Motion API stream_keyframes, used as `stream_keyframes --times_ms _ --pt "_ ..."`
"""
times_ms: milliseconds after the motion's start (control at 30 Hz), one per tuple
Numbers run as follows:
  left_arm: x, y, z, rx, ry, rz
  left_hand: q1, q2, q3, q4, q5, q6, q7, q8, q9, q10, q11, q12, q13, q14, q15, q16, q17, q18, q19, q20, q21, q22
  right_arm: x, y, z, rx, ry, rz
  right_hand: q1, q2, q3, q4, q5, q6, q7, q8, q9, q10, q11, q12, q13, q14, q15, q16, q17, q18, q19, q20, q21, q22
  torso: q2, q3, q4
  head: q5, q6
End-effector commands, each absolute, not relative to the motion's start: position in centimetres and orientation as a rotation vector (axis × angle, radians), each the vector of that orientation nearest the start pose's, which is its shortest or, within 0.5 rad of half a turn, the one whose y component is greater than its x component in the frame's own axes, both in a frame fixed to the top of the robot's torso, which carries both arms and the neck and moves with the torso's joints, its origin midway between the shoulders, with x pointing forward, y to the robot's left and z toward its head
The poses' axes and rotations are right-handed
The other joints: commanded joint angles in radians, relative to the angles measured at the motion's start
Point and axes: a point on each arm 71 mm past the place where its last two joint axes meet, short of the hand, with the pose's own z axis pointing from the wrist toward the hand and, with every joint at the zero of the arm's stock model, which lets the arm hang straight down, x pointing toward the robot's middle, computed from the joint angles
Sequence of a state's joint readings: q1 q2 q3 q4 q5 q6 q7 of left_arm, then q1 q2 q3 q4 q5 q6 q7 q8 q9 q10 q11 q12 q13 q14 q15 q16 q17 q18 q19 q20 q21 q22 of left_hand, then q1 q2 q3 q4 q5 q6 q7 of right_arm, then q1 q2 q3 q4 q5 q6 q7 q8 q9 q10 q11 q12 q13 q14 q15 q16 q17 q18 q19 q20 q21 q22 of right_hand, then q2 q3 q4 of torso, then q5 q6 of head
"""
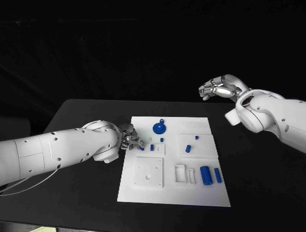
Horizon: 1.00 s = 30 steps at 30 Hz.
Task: Assemble the parts on the task board
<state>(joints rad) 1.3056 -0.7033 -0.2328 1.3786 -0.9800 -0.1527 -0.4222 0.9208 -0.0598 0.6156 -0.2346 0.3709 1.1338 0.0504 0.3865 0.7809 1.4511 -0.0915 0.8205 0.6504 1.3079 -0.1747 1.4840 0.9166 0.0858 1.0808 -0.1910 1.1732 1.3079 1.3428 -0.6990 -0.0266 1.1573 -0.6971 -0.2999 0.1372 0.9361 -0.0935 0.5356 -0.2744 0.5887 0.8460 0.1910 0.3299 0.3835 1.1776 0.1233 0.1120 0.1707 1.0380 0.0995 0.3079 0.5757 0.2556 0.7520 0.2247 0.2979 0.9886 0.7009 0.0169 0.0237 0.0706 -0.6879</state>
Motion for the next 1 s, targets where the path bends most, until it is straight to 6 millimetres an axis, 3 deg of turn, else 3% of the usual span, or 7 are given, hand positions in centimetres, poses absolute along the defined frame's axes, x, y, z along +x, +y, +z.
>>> stream_keyframes --times_ms 33,567,800,1000 --pt "49.7 19.4 -24.6 -0.269 2.219 -0.428 0.010 0.024 0.023 -0.030 0.009 0.105 -0.054 0.002 0.001 -0.010 -0.012 0.006 -0.002 0.027 -0.025 0.004 0.002 0.033 -0.002 -0.051 0.006 0.009 57.3 -24.0 -12.1 0.478 1.526 0.992 -0.002 -0.003 -0.006 0.000 0.006 -0.006 0.001 -0.004 -0.001 0.007 -0.002 -0.007 -0.002 0.002 0.008 -0.004 0.001 0.006 0.001 0.003 -0.006 0.000 0.000 -0.0001 0.0003 0.000 0.000" --pt "49.7 18.8 -24.7 -0.270 2.243 -0.437 0.001 0.027 0.021 -0.026 0.016 0.104 -0.055 0.008 0.001 -0.012 -0.012 0.015 -0.003 0.024 -0.026 0.006 -0.007 0.032 -0.002 -0.051 0.007 0.008 57.3 -24.0 -12.1 0.478 1.526 0.992 -0.002 -0.003 -0.006 0.000 0.006 -0.006 0.001 -0.003 -0.002 0.007 -0.002 -0.008 -0.002 0.002 0.008 -0.004 0.001 0.006 0.001 0.003 -0.006 0.001 0.000 0.0006 -0.0001 0.000 -0.001" --pt "49.8 18.4 -24.9 -0.255 2.266 -0.432 -0.014 0.015 0.017 0.002 -0.064 0.090 -0.051 0.012 -0.004 -0.021 -0.005 0.020 -0.017 0.007 -0.022 -0.003 -0.054 0.035 -0.006 -0.051 0.005 0.006 57.3 -24.0 -12.1 0.477 1.527 0.993 -0.002 -0.003 -0.006 0.000 0.006 -0.006 0.001 -0.003 -0.002 0.008 -0.002 -0.008 -0.002 0.002 0.008 -0.004 0.001 0.006 0.001 0.003 -0.006 0.001 0.000 0.0013 0.0003 -0.001 0.000" --pt "49.8 18.1 -25.0 -0.243 2.281 -0.429 -0.023 -0.003 0.010 0.022 -0.112 0.083 -0.049 0.012 -0.010 -0.024 -0.003 0.017 -0.028 -0.001 -0.020 -0.010 -0.078 0.035 -0.011 -0.051 0.003 0.004 57.3 -24.0 -12.1 0.478 1.527 0.993 -0.002 -0.003 -0.006 0.000 0.007 -0.006 0.001 -0.003 -0.002 0.008 -0.002 -0.008 -0.002 0.002 0.008 -0.004 0.001 0.006 0.001 0.003 -0.006 0.001 0.000 0.0005 -0.0003 -0.002 -0.001"
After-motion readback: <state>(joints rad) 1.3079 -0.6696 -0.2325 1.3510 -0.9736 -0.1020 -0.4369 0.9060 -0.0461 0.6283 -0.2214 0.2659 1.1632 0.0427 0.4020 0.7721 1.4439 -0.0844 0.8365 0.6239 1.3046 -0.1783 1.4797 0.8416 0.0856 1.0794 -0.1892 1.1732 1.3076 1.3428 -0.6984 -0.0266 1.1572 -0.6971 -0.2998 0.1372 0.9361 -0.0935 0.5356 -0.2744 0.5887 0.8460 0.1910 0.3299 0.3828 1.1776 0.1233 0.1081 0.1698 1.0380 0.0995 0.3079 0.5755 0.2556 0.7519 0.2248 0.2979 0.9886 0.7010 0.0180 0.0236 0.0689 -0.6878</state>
